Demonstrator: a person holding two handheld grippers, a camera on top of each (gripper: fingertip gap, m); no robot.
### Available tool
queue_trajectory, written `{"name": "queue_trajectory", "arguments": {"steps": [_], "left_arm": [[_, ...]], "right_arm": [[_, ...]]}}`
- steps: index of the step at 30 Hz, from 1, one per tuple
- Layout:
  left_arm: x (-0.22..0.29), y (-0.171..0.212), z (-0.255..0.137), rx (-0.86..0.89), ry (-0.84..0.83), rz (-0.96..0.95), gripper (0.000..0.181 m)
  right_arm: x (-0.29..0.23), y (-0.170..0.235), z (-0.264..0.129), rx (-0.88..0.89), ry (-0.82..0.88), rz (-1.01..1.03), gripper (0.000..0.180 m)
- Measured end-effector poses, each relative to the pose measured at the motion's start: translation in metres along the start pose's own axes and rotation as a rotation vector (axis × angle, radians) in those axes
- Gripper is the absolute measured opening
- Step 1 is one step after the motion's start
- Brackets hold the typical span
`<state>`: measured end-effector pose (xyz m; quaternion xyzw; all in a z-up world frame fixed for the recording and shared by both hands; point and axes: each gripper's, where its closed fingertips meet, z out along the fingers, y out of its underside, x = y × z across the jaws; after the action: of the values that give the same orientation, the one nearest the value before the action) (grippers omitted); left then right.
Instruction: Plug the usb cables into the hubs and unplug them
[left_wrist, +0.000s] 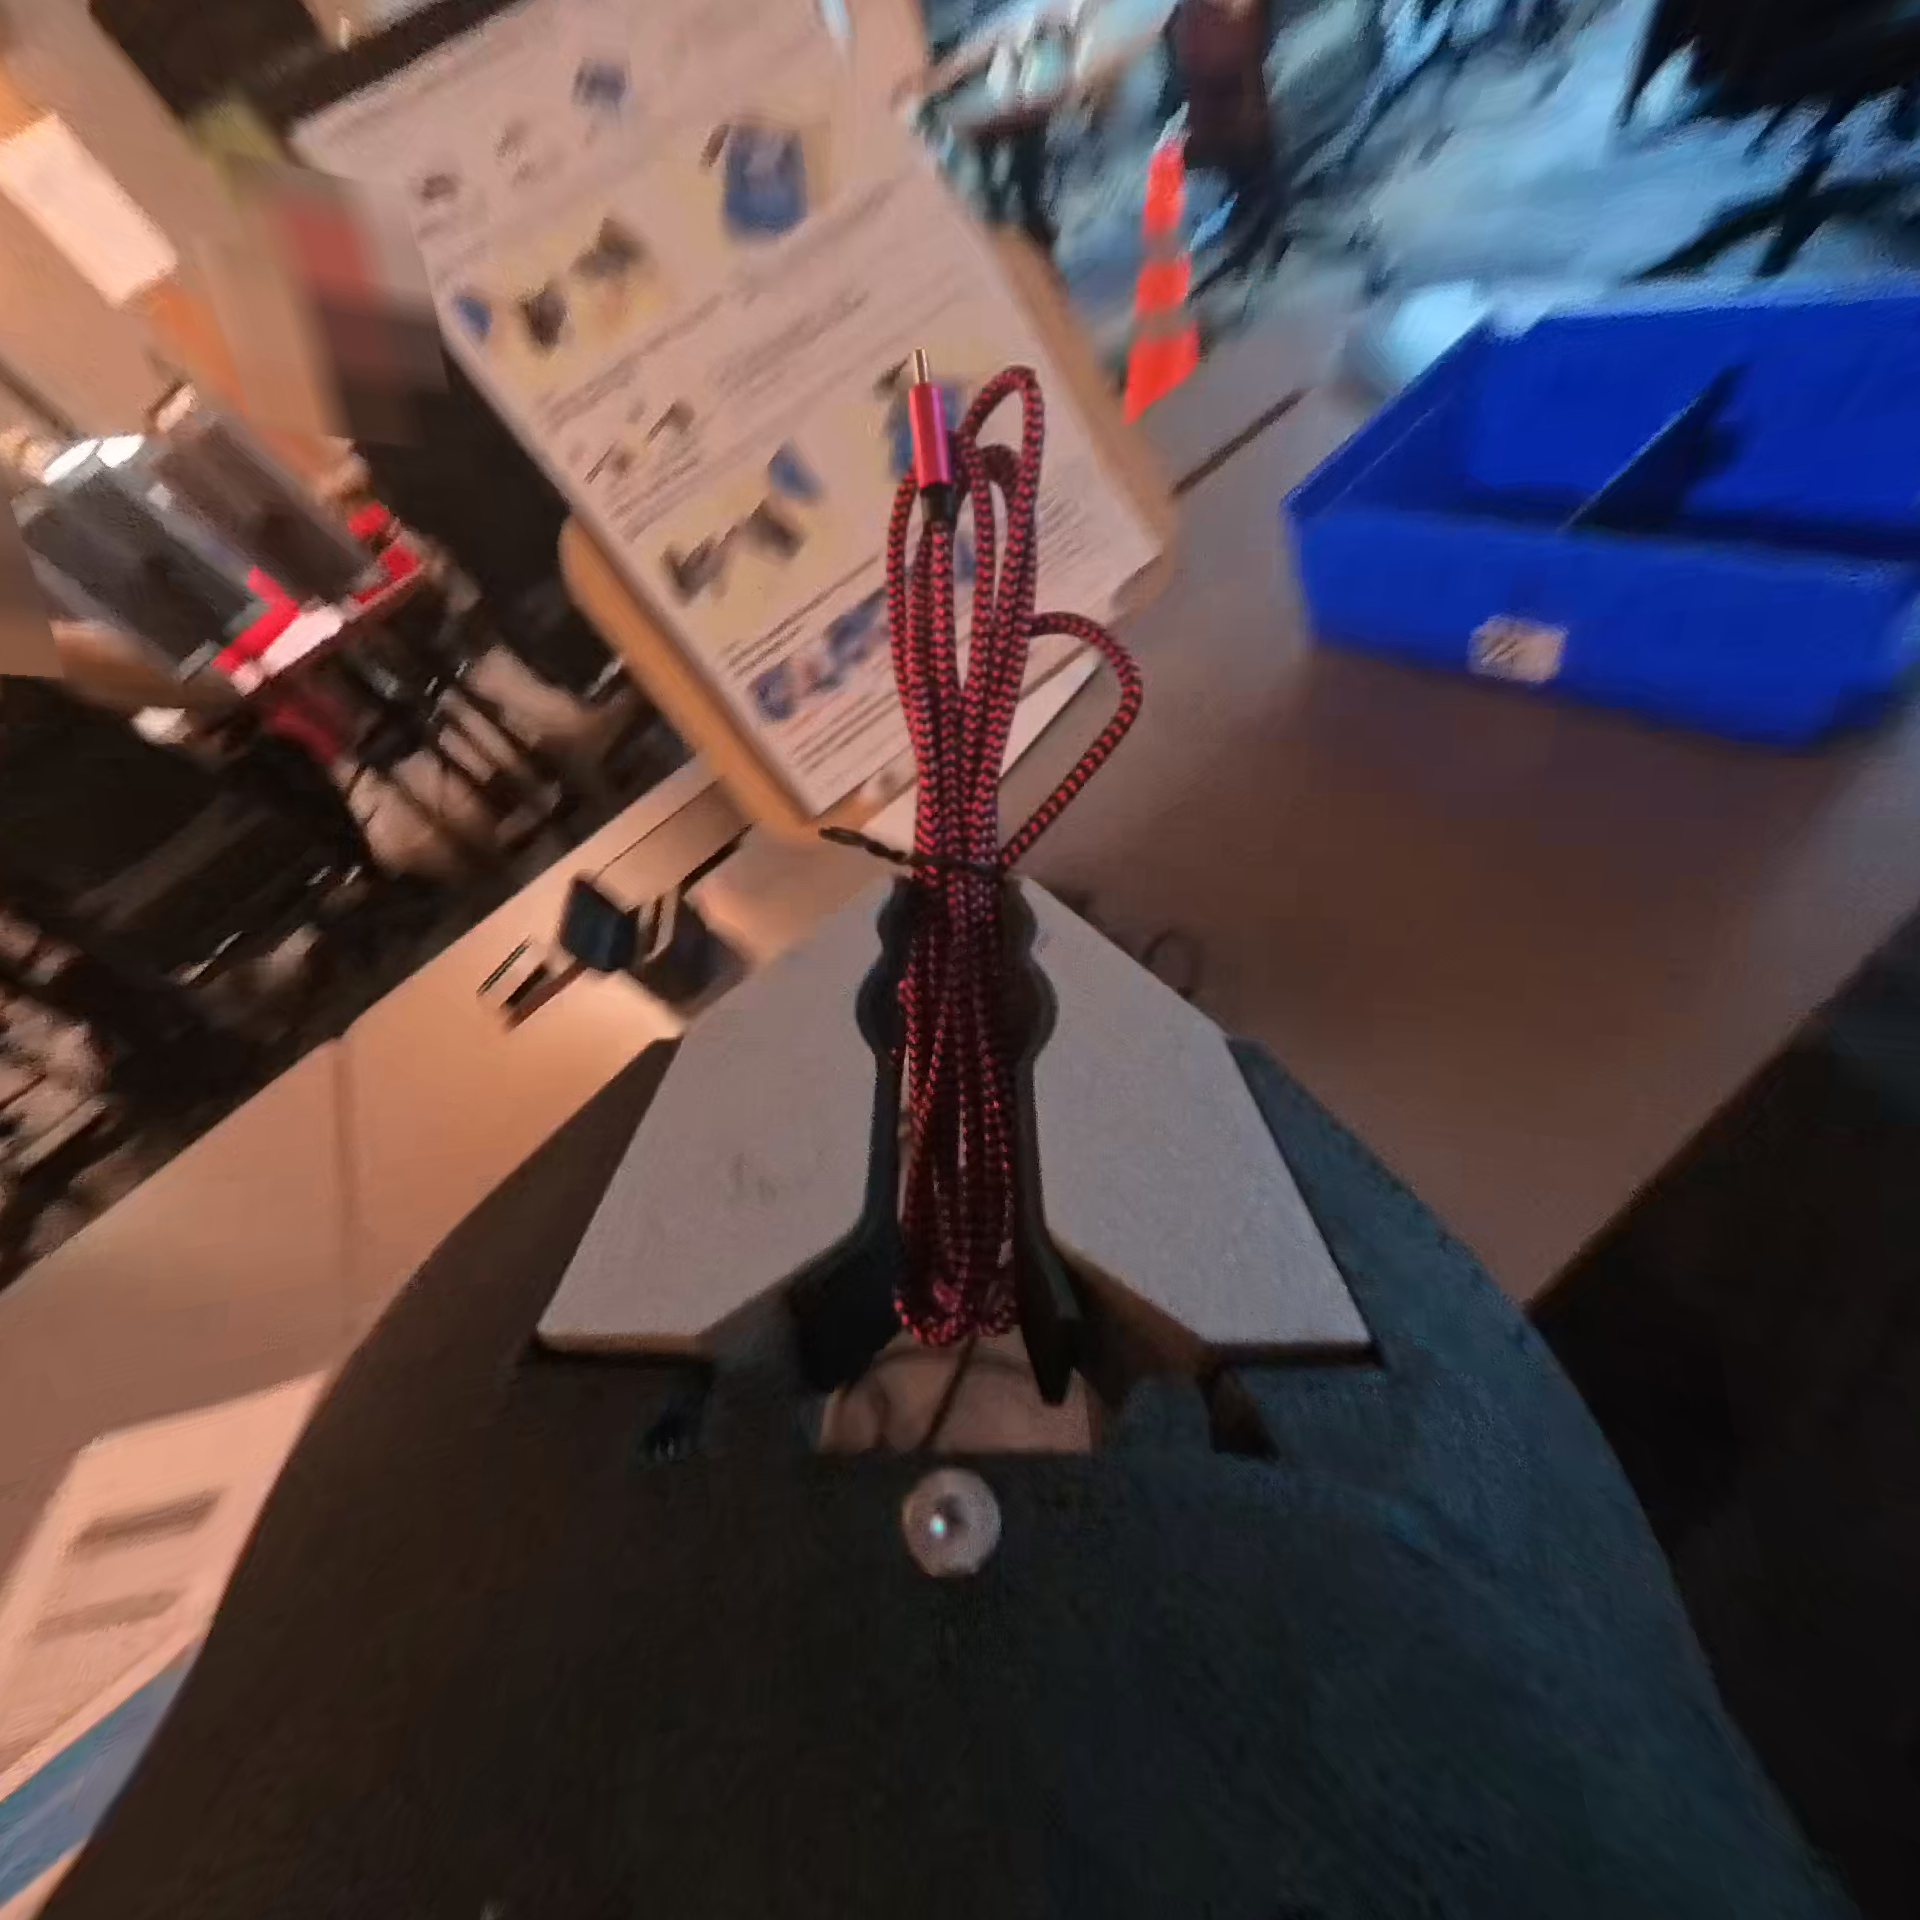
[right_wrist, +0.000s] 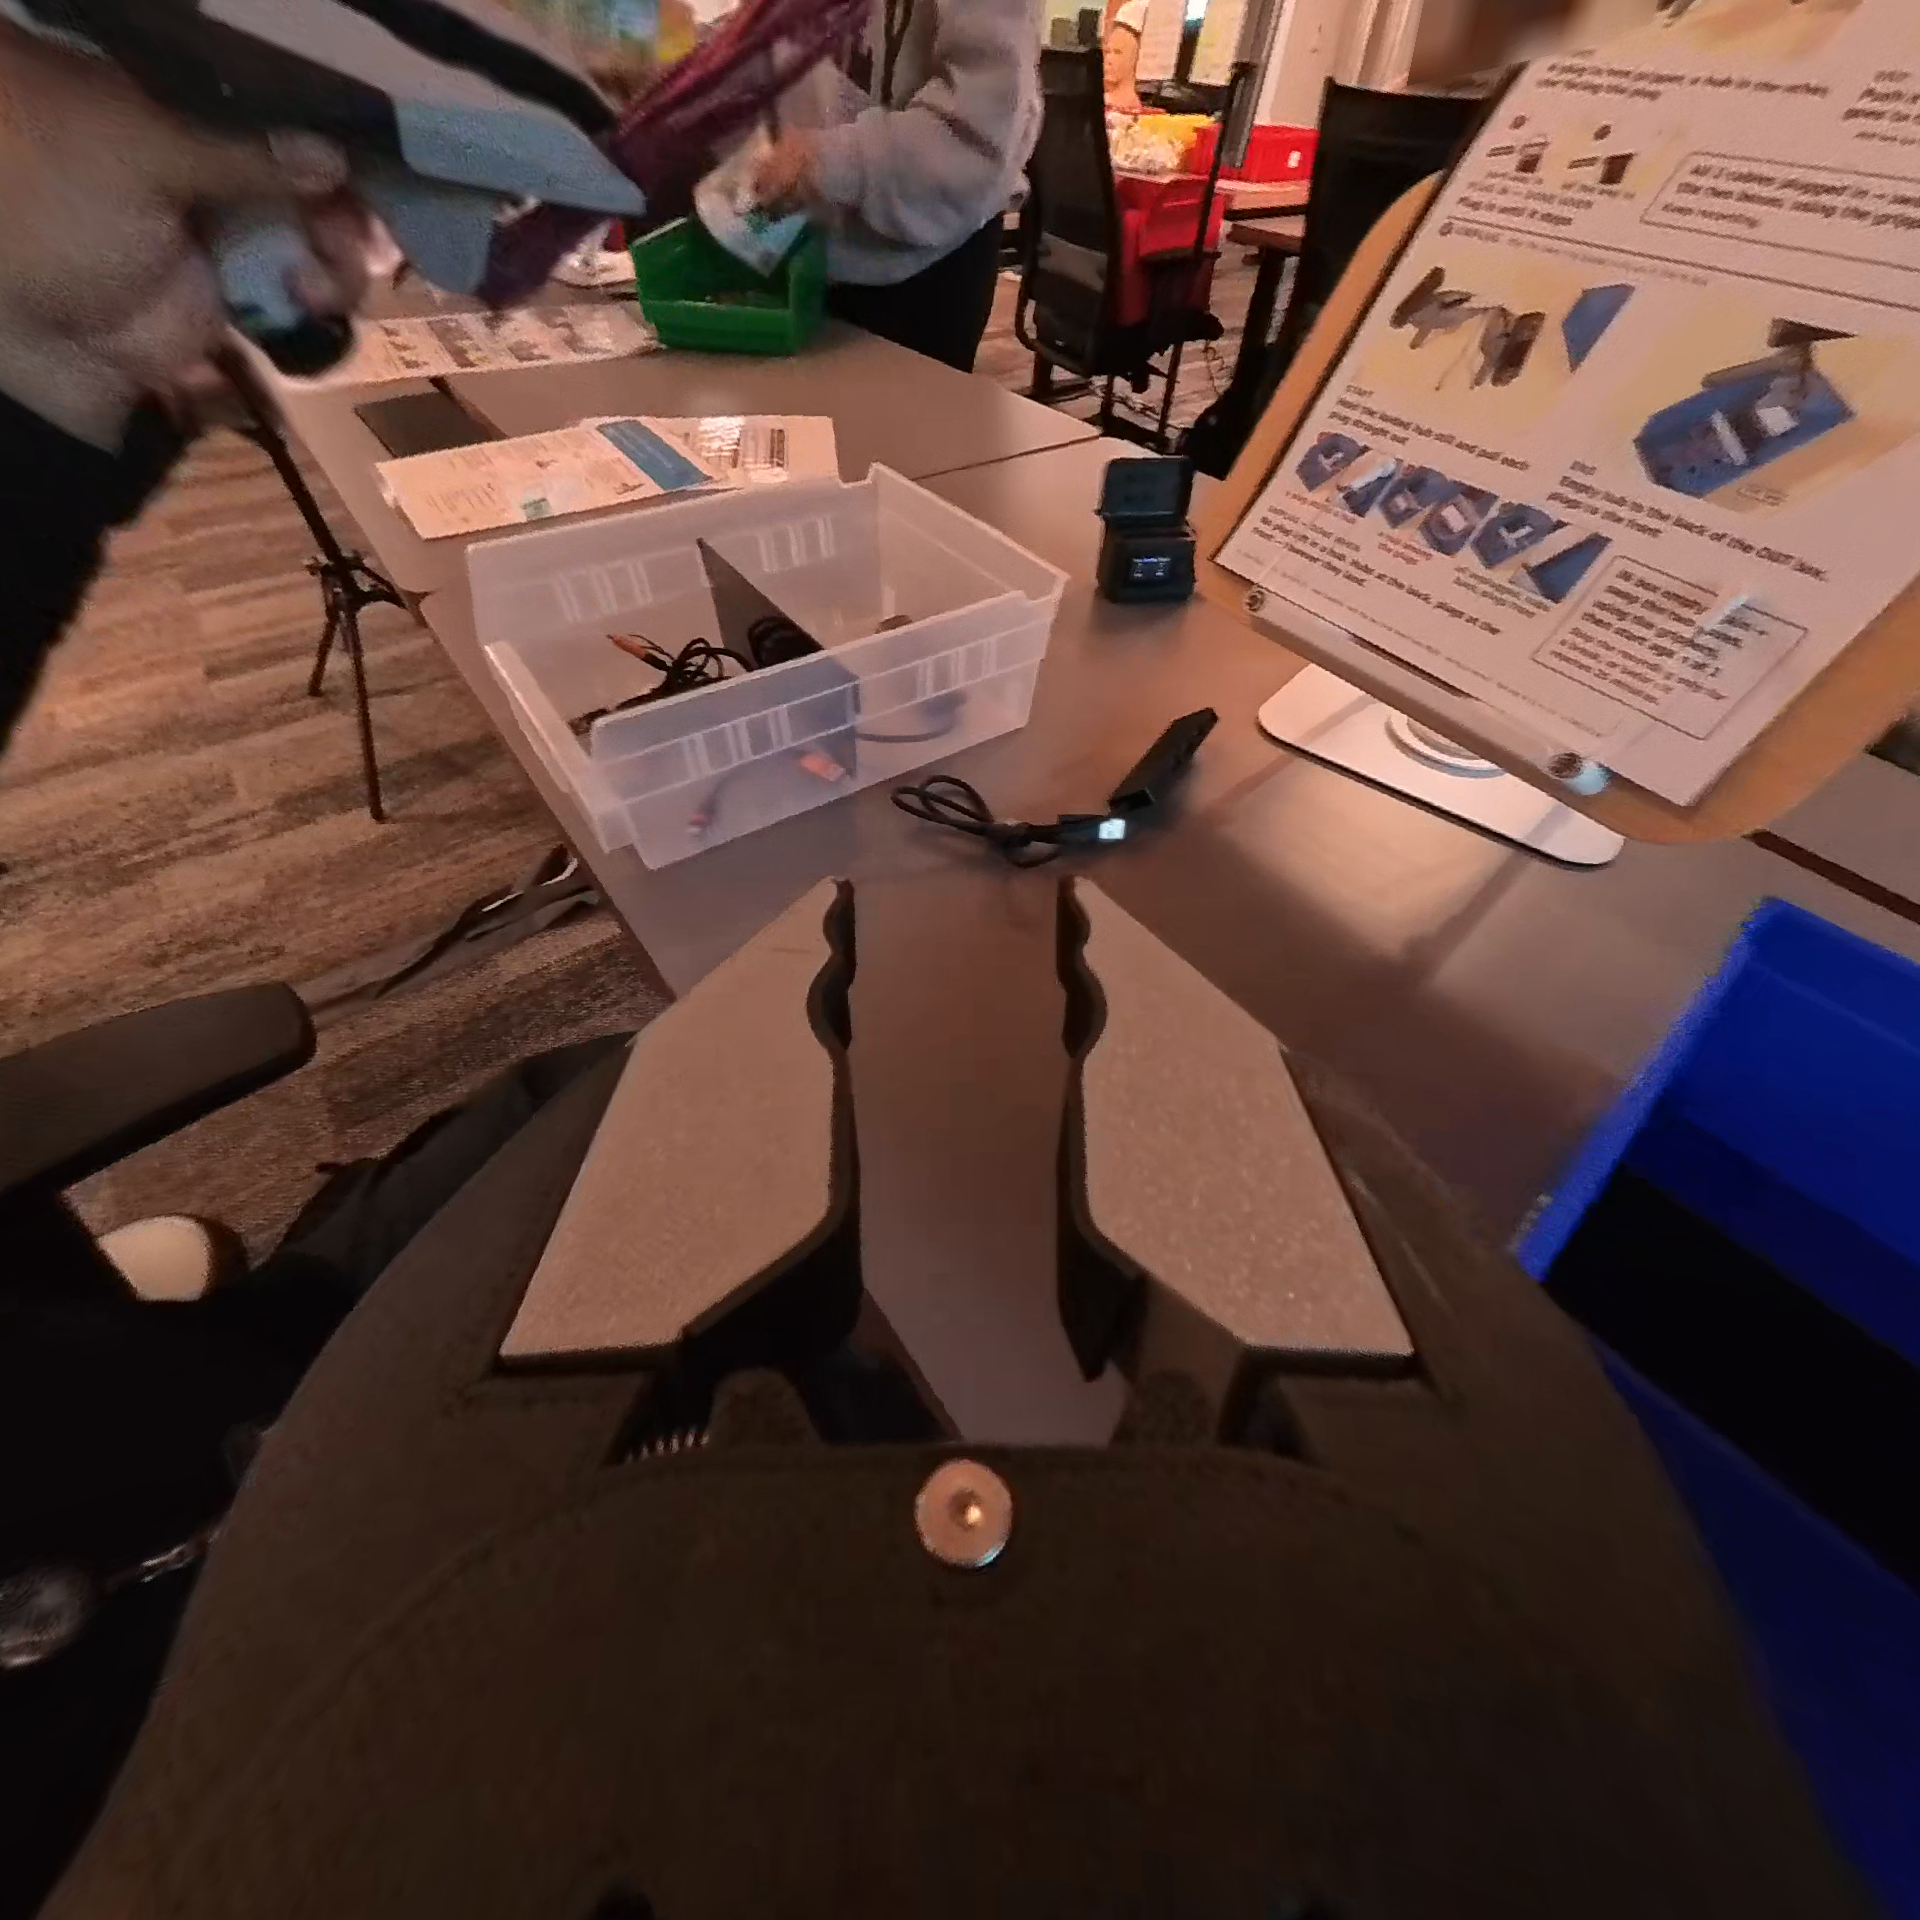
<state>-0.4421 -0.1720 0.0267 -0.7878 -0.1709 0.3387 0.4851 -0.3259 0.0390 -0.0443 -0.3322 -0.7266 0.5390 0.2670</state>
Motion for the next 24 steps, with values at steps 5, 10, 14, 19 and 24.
{"name": "queue_trajectory", "arguments": {"steps": [5,10,14,19,24], "left_arm": [[0.109,-0.006,0.008,0.225,0.165,-0.017,0.014],[0.188,0.014,0.022,0.292,0.362,-0.035,0.014],[0.212,0.024,0.03,0.311,0.481,-0.086,0.015],[0.239,0.027,0.031,0.305,0.658,-0.131,0.014],[0.244,0.055,0.049,0.177,0.573,0.032,0.015]], "right_arm": [[-0.028,0.012,0.028,-0.049,-0.078,0.008,0.041],[-0.042,0.018,0.046,-0.05,-0.149,0.073,0.05],[-0.059,0.007,0.049,0.041,-0.253,0.067,0.069],[-0.08,-0.008,0.052,0.141,-0.392,0.121,0.056],[-0.082,0.008,0.067,0.077,-0.382,0.073,0.029]]}}
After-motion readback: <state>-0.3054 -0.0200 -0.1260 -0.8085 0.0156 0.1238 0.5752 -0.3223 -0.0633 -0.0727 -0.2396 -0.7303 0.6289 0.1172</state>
